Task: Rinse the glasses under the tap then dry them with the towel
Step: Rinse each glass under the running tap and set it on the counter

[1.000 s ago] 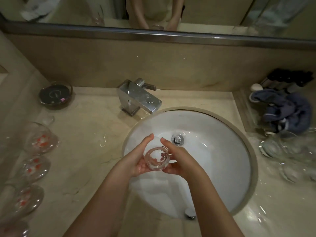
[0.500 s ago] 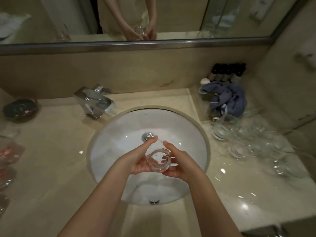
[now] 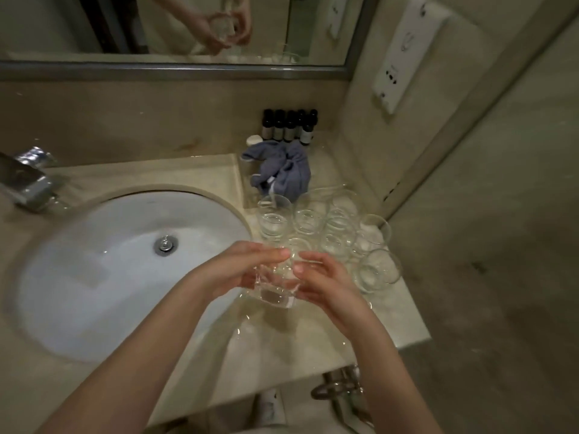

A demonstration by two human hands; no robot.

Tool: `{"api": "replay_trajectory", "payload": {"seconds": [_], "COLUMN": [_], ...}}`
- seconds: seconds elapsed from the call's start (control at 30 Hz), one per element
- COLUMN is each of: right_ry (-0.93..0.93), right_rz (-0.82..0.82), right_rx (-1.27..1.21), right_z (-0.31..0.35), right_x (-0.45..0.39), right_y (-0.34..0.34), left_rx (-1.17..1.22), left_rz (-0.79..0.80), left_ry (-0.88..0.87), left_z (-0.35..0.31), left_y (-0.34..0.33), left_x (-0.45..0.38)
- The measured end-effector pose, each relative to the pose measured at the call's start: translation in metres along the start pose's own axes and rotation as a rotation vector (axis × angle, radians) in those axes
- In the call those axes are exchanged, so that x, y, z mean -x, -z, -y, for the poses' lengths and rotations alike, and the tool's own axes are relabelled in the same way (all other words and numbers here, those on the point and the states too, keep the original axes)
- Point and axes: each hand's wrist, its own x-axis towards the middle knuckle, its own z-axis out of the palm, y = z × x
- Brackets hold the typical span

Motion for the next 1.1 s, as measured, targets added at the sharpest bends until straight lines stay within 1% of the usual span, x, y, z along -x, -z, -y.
{"api": "replay_trajectory", "payload": {"seconds": [0.1,0.23,0.33,0.47,0.63,0.73,0.83,1.1], "right_ry": [0.098,0.140,0.210,0.273,0.343,0.350,0.354,0.350], "right_rz": [-0.011,0.014,-0.009,-0.030,-0.088,-0.113,-0.115,-0.096], "right_rx": [-0.002,-0.007,0.179,0.301,0.641,0.769,0.852,0.936], "right_z": [0.006,0.014,0.019,0.024,0.025,0.020,0.015,0.011], "right_x": [0.003,0.007,0.008,0.008,0.003,-0.003,-0.009,-0.018], "right_y": [0.027,0.052,0.065,0.083,0.097,0.105,0.110,0.113], "left_rx": [-0.132,-0.244,-0.329,-0.399,-0.646,-0.733,-0.759,-0.861], "left_rz": [0.001,-0.008,-0.052,-0.077,-0.119,-0.149,-0.178,-0.246], "left_ry": [-0.090,-0.190,-0.243,-0.319,-0.380,-0.414,-0.450,-0.491], "left_z": [-0.019,-0.029,-0.030,-0.031,-0.024,-0.019,-0.017,-0.011], "left_y": [-0.020,-0.038,-0.052,-0.068,-0.085,-0.094,-0.100,-0.104], "left_x": [-0.004,-0.017,-0.023,-0.033,-0.048,-0.056,-0.061,-0.070]}}
